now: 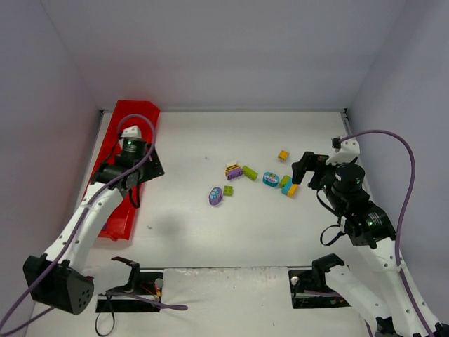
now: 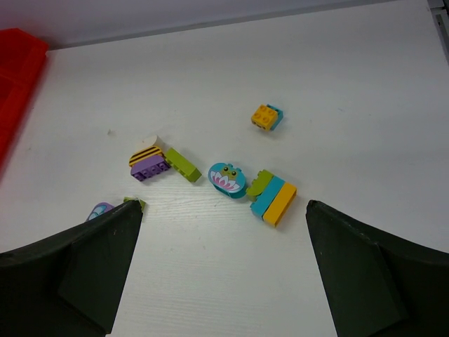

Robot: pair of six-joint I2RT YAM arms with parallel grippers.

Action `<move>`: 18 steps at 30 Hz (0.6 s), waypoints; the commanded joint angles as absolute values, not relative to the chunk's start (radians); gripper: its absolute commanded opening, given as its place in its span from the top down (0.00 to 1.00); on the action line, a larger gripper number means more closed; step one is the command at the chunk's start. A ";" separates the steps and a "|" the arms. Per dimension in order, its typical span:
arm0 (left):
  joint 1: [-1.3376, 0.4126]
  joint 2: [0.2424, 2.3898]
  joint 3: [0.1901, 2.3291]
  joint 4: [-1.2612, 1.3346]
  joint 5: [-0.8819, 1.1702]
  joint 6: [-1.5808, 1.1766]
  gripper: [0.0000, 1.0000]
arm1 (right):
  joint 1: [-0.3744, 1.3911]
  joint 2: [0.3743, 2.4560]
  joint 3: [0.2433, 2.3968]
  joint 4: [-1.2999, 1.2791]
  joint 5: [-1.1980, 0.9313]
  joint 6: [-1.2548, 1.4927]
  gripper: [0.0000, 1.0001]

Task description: Sort the legos into containers by color

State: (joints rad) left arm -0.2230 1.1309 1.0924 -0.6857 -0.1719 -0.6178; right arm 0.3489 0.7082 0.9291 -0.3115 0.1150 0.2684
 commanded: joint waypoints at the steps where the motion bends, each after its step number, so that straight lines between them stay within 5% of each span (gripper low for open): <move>1: -0.331 1.227 1.178 -0.592 -0.157 -0.488 0.35 | 0.359 0.723 0.948 -0.261 0.110 0.259 0.00; 7: -0.631 1.458 1.330 -0.564 -0.164 -0.382 0.32 | 0.359 0.724 0.946 -0.264 0.101 0.270 0.00; 18: -0.727 1.848 1.560 -0.635 -0.095 -0.353 0.31 | 0.359 0.733 0.953 -0.270 0.057 0.295 0.00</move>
